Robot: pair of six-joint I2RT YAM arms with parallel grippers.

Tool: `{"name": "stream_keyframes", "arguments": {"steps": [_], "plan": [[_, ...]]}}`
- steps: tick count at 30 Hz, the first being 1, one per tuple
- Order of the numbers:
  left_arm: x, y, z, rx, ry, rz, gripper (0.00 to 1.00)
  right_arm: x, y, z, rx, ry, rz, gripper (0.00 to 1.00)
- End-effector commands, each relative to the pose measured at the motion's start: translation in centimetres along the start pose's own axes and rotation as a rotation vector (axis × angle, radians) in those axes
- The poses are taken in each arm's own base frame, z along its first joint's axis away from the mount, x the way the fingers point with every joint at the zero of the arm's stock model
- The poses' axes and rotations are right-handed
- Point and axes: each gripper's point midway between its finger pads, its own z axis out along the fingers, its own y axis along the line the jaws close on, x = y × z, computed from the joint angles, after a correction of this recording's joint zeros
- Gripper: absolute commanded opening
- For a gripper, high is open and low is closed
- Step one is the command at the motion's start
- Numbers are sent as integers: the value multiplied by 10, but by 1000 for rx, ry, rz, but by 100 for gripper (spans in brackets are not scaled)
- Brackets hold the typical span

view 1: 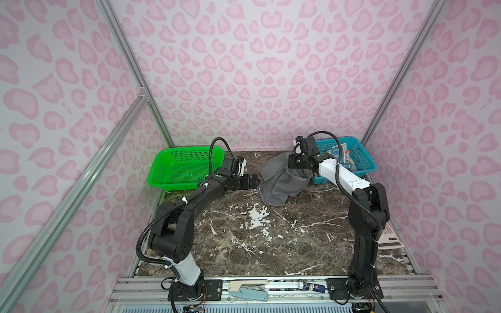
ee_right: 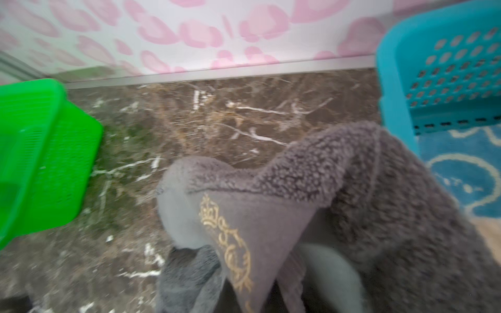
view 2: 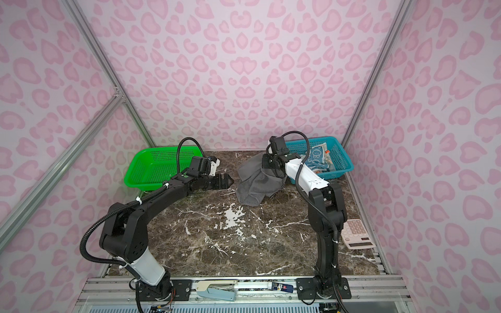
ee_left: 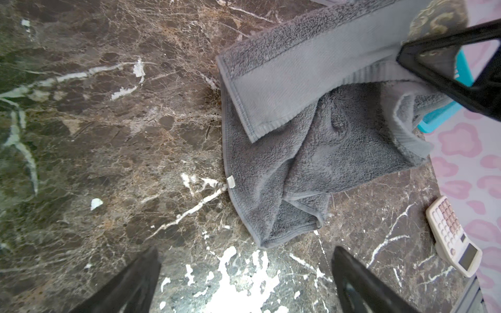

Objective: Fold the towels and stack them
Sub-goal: 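Grasp the towel edge with the left gripper beside the right gripper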

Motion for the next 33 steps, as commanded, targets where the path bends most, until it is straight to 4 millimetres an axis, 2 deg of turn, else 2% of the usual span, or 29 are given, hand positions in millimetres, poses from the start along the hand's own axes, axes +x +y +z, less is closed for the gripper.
{"name": "stream_keyframes", "arguments": {"steps": [1, 5, 8, 13, 17, 21, 27, 33], "plan": [[-9, -15, 4, 87, -21, -42, 100, 4, 21, -12, -104, -5, 8, 0], [0, -13, 17, 115, 10, -84, 100, 21, 24, -26, -144, 7, 134, 0], [9, -12, 27, 136, 36, -106, 100, 45, 26, -24, -186, 39, 233, 0], [19, -12, 41, 176, 65, -115, 100, 64, 27, -18, -189, 69, 284, 0], [22, -16, 53, 219, 93, -129, 100, 64, 27, -15, -193, 75, 290, 0], [24, -7, 64, 186, 98, -135, 99, 62, 27, -12, -210, 82, 308, 0], [18, -3, 78, 182, 91, -117, 98, 65, 32, -11, -241, 100, 310, 0], [9, 1, 93, 170, 85, -84, 91, 68, 32, -11, -266, 116, 312, 0]]}}
